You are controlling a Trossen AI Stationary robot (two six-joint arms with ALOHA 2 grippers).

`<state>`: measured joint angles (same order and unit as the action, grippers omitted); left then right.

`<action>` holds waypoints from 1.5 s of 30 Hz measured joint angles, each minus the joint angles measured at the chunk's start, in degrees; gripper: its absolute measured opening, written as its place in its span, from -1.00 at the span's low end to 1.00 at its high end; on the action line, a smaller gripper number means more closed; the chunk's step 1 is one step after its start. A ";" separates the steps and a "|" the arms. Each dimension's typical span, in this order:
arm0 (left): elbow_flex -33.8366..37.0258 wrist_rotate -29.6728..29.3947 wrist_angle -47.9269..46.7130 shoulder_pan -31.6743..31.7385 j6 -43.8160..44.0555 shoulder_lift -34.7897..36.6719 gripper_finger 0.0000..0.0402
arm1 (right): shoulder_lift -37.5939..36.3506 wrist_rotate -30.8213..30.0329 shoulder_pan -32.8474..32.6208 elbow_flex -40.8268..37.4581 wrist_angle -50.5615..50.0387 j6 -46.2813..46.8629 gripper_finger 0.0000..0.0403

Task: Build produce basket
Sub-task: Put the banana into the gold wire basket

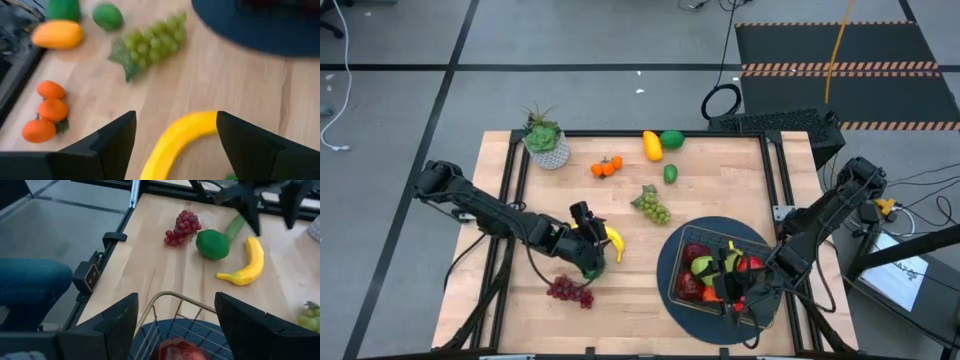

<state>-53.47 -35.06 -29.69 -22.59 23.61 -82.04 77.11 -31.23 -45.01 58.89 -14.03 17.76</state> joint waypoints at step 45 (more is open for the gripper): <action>0.02 21.98 -10.13 14.64 -18.61 -8.46 0.27 | -4.05 0.01 -0.09 0.02 -0.95 -0.92 0.27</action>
<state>-53.45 -13.08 -39.82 -7.94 4.99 -90.50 73.06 -31.22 -45.10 58.92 -14.98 16.84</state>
